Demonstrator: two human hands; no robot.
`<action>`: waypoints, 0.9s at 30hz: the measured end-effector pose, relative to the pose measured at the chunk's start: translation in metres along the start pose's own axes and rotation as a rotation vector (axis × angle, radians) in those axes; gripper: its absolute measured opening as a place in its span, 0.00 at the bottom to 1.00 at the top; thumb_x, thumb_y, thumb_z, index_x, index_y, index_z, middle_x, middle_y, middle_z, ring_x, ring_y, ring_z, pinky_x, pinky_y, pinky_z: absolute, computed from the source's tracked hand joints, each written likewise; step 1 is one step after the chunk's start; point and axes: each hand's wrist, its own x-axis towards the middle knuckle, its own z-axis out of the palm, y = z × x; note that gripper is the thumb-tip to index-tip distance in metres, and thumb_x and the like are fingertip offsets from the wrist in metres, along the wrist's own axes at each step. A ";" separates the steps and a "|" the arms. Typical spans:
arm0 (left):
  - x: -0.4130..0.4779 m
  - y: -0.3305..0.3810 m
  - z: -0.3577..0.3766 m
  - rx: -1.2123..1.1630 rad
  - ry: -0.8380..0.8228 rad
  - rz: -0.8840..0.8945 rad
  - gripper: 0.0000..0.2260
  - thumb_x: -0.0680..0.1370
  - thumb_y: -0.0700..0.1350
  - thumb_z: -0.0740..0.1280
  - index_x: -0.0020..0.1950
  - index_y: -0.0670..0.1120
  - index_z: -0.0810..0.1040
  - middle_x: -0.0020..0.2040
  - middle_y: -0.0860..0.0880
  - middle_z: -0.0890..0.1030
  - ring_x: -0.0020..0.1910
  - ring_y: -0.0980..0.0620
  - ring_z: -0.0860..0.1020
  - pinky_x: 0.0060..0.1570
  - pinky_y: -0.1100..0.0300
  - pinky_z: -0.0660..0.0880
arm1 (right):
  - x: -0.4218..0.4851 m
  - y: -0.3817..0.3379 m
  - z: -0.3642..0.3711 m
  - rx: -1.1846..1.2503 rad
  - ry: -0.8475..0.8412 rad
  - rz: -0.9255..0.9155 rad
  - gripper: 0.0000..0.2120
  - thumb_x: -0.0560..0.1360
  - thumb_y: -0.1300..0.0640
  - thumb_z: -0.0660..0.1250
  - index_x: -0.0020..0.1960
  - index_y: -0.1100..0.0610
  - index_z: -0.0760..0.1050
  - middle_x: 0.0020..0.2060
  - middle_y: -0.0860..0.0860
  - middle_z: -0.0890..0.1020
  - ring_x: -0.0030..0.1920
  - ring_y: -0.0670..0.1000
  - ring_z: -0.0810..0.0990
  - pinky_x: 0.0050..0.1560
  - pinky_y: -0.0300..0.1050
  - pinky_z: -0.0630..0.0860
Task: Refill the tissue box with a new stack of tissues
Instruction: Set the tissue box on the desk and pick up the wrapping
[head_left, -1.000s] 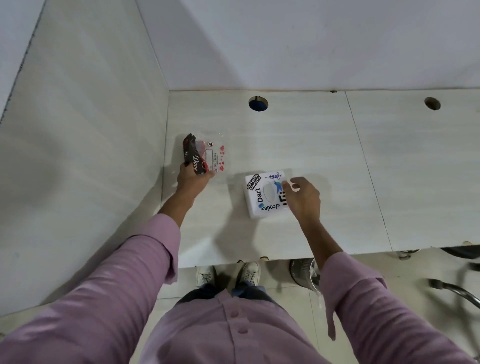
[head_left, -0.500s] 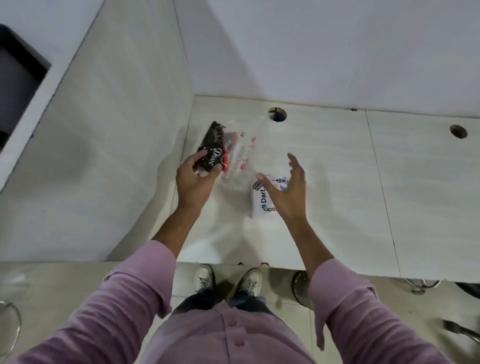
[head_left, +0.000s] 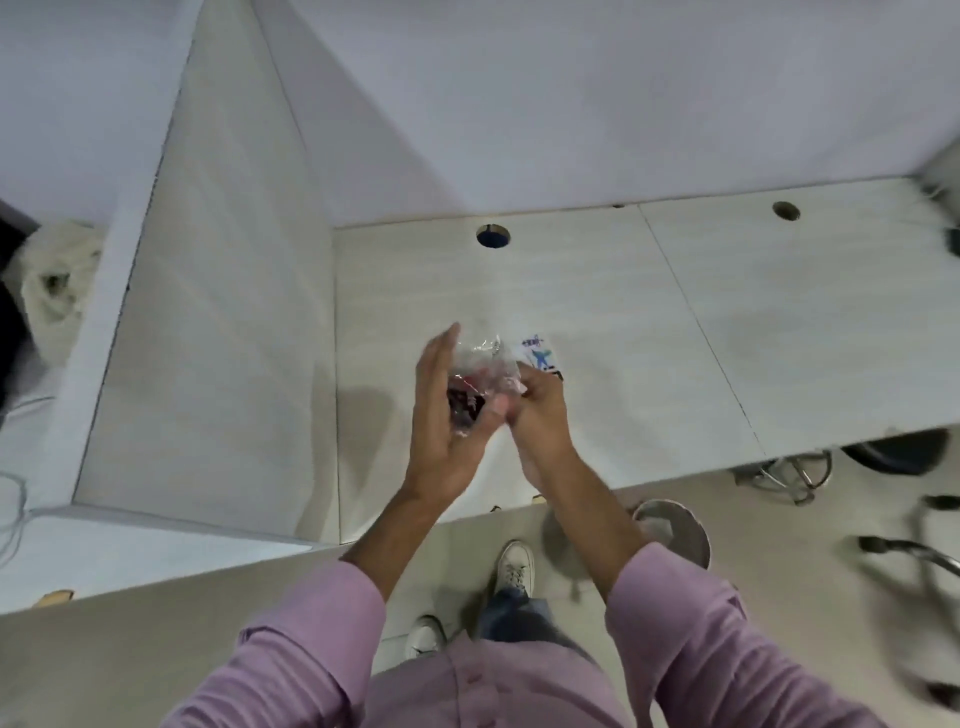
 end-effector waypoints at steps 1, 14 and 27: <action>-0.006 -0.003 0.000 0.028 -0.027 -0.027 0.25 0.80 0.51 0.69 0.77 0.57 0.68 0.66 0.40 0.77 0.60 0.45 0.80 0.59 0.53 0.79 | -0.013 0.004 -0.002 0.034 -0.020 0.022 0.14 0.74 0.72 0.65 0.55 0.63 0.85 0.45 0.64 0.86 0.43 0.57 0.79 0.41 0.50 0.74; -0.105 -0.042 0.057 0.012 -0.399 -0.371 0.11 0.82 0.36 0.63 0.57 0.50 0.79 0.49 0.50 0.84 0.45 0.54 0.84 0.42 0.60 0.82 | -0.159 0.095 -0.053 0.336 0.307 0.271 0.22 0.81 0.50 0.70 0.73 0.43 0.72 0.63 0.54 0.83 0.63 0.55 0.84 0.59 0.57 0.83; -0.137 -0.124 0.165 0.141 -1.007 -0.580 0.11 0.81 0.44 0.68 0.63 0.52 0.81 0.56 0.55 0.82 0.53 0.63 0.79 0.47 0.77 0.72 | -0.152 0.210 -0.191 0.225 0.710 0.303 0.04 0.78 0.65 0.72 0.51 0.64 0.85 0.38 0.58 0.87 0.35 0.52 0.84 0.39 0.43 0.80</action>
